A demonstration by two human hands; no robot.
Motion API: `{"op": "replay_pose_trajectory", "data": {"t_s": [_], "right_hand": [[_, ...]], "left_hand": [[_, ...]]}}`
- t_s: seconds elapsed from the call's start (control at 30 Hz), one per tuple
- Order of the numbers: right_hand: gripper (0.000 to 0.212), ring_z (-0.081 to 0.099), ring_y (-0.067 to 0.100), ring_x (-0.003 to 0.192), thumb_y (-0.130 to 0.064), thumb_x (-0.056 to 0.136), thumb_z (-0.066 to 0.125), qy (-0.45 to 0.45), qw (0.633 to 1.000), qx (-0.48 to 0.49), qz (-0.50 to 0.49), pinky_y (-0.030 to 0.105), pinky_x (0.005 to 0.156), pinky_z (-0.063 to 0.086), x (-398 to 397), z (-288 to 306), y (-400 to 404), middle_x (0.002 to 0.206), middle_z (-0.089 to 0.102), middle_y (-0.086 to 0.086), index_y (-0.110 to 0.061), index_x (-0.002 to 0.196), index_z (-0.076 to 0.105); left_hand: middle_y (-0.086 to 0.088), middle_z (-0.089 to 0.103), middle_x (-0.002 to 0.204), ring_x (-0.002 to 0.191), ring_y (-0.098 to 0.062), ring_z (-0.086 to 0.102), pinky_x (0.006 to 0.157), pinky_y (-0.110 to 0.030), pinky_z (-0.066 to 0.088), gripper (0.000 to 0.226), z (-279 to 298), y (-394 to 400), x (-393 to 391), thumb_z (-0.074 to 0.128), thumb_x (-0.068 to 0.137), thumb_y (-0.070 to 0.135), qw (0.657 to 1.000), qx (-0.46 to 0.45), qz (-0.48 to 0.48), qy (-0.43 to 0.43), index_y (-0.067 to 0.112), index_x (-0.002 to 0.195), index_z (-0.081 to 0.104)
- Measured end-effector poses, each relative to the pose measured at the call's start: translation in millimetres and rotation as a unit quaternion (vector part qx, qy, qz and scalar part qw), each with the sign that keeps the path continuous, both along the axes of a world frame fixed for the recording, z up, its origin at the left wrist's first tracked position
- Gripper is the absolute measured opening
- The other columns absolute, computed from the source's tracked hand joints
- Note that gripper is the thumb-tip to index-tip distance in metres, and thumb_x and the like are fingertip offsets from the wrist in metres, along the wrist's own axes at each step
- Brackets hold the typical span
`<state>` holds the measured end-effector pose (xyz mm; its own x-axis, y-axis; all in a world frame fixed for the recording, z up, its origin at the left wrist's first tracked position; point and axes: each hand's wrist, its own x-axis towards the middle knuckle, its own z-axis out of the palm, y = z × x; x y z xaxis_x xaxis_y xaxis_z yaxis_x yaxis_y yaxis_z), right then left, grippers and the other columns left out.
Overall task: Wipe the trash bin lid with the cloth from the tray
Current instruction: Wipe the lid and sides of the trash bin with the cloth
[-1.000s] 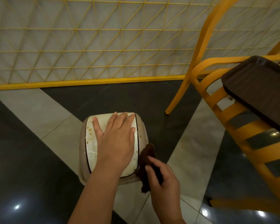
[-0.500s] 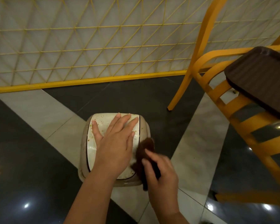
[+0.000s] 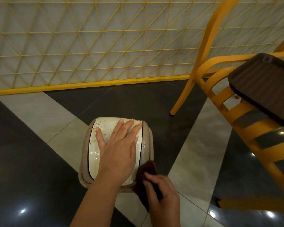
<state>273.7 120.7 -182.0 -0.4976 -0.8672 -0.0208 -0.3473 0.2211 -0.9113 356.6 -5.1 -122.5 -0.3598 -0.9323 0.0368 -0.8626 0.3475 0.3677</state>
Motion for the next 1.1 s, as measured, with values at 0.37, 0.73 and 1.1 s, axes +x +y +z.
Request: {"op": "replay_pose_trajectory", "data": {"t_s": [0.37, 0.73, 1.1], "right_hand": [[0.035, 0.054, -0.007, 0.104, -0.013, 0.087, 0.065, -0.032, 0.999, 0.001, -0.025, 0.013, 0.09, 0.048, -4, 10, -22, 0.105, 0.061, -0.018, -0.046, 0.098, 0.062], [0.026, 0.054, -0.006, 0.102, -0.02, 0.093, 0.058, -0.063, 0.996, -0.027, -0.052, 0.008, 0.089, 0.046, -8, 30, -57, 0.108, 0.058, -0.014, -0.035, 0.112, 0.066], [0.023, 0.061, 0.001, 0.102, -0.021, 0.09, 0.061, -0.143, 0.987, 0.007, -0.071, 0.027, 0.087, 0.056, 0, 17, -35, 0.108, 0.063, -0.017, -0.04, 0.102, 0.065]], "left_hand": [[0.022, 0.014, 0.154, 0.143, 0.0, -0.004, 0.107, -0.051, -0.024, 0.048, 1, 0, 1, 0.028, 0.099, 0.028, 1.0, 0.013, 0.0, -0.003, 0.047, 0.143, 0.023], [0.021, 0.015, 0.154, 0.143, -0.001, -0.005, 0.106, -0.052, -0.024, 0.049, 2, 3, 5, 0.024, 0.098, 0.026, 1.0, 0.021, -0.012, 0.001, 0.045, 0.143, 0.025], [0.022, 0.01, 0.155, 0.143, -0.002, -0.008, 0.108, -0.051, -0.021, 0.055, -3, 5, 7, 0.031, 0.097, 0.019, 1.0, 0.01, -0.009, 0.001, 0.046, 0.143, 0.019]]}}
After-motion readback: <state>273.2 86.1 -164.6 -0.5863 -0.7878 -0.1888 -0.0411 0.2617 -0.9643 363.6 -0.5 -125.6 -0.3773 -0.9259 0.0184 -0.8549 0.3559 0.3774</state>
